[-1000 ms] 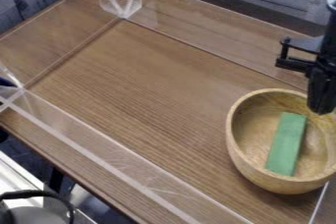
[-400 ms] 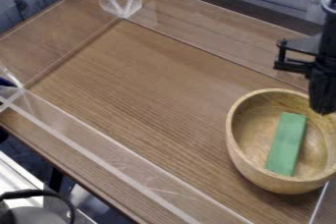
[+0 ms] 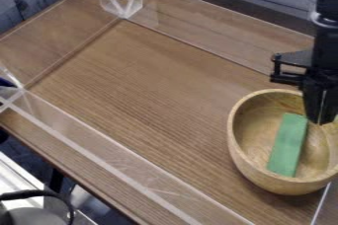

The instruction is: Put the green block in the brown bowl

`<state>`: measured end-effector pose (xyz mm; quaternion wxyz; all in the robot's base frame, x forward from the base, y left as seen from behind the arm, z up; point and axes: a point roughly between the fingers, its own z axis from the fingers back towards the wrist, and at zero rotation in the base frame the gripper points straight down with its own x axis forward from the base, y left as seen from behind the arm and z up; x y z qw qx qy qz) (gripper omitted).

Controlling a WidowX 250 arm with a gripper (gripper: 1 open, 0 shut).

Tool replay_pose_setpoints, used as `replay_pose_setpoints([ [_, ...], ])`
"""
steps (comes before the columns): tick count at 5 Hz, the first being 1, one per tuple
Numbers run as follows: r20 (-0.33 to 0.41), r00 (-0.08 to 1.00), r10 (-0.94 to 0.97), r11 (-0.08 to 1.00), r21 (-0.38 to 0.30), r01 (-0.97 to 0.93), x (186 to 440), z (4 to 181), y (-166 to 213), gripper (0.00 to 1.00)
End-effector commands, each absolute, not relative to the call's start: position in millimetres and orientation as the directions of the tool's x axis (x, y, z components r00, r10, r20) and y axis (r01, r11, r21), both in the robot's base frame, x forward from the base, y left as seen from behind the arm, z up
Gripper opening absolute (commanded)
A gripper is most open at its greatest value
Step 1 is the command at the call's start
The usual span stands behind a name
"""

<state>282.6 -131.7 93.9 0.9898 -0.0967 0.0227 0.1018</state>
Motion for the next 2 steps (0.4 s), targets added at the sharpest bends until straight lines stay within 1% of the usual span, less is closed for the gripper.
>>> replay_pose_setpoints([
  [1,-0.029,0.985,0.169,0.969,-0.179,-0.171,292,124.4,-131,1.00],
  [2,-0.016,0.991,0.134,0.982,-0.136,-0.135,302,158.4,-105,1.00],
])
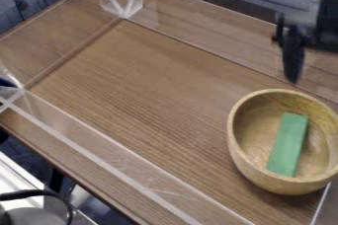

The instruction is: Put the green block in the brown bowl

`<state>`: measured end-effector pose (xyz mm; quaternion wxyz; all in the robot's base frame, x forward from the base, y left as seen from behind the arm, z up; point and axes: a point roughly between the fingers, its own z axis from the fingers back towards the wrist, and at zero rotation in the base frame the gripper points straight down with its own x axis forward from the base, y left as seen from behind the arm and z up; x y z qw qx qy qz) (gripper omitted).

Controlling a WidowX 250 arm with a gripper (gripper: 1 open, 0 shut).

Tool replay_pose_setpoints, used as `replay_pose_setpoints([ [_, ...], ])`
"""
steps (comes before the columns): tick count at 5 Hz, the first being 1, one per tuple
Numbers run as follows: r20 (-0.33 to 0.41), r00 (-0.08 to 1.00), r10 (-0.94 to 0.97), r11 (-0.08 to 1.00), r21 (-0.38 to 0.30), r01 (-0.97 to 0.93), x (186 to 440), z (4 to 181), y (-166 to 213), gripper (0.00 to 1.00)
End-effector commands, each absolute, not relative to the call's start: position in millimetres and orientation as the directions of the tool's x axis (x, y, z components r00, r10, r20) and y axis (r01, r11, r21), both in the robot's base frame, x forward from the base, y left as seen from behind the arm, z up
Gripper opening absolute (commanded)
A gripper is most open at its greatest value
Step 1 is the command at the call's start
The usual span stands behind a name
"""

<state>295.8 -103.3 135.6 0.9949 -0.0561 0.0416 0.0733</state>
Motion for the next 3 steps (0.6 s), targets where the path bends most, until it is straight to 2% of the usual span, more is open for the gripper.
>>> replay_pose_setpoints([
  [1,-0.013,0.985,0.173,0.978,-0.116,-0.173,303,176.3,-84,1.00],
  [2,-0.008,0.976,0.217,0.973,-0.083,-0.216,299,185.6,-62,1.00],
  [3,-0.056,0.964,0.261,0.962,-0.068,-0.265,309,173.8,-75,1.00],
])
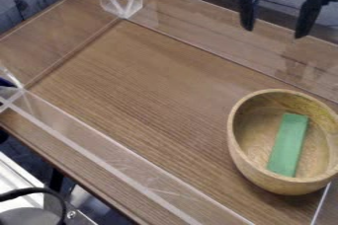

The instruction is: Put the green block in the brown bowl

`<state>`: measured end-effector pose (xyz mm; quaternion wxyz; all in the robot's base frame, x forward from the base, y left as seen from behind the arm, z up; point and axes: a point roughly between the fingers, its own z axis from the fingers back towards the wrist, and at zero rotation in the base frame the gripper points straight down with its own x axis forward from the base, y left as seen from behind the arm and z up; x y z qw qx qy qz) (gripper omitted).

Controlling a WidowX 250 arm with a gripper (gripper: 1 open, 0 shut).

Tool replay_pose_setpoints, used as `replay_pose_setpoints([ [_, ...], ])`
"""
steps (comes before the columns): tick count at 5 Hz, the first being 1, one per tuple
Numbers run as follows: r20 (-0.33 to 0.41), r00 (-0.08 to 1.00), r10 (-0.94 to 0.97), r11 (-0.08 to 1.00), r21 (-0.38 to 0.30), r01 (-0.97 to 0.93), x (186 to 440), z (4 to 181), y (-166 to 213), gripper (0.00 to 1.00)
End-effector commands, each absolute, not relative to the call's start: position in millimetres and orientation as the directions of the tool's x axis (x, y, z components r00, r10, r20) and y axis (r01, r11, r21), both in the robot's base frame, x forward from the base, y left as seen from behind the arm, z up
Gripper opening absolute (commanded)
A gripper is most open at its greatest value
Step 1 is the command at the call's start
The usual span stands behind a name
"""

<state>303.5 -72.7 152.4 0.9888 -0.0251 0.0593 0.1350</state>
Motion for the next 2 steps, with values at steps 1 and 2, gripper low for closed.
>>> replay_pose_setpoints([
  [1,-0.047,0.969,0.244,0.969,-0.029,-0.245,304,169.4,-65,1.00],
  [2,-0.038,0.974,0.222,0.975,0.000,-0.222,296,163.9,-54,1.00],
])
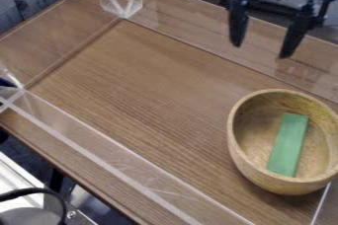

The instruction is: Put the green block in the brown bowl

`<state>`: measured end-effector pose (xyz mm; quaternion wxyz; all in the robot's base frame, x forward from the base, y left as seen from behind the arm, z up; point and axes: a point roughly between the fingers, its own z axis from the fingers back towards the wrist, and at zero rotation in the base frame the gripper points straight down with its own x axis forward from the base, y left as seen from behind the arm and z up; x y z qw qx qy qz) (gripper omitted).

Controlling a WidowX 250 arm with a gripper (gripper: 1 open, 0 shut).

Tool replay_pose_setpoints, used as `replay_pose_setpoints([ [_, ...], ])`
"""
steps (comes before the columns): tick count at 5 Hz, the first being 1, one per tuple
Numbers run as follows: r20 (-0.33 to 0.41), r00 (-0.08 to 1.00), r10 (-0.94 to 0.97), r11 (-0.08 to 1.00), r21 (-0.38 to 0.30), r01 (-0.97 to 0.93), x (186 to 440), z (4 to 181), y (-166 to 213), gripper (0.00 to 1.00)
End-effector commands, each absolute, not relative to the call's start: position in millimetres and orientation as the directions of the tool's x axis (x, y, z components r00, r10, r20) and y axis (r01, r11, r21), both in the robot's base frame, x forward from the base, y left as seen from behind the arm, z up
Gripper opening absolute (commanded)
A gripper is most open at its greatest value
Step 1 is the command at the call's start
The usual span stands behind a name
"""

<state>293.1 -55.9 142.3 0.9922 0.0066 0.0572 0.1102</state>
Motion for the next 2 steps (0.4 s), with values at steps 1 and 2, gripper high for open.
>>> replay_pose_setpoints([
  [1,-0.028,0.974,0.225,0.974,-0.002,-0.225,284,161.1,-26,1.00],
  [2,-0.014,0.975,0.220,0.975,0.002,-0.220,280,158.5,21,1.00],
])
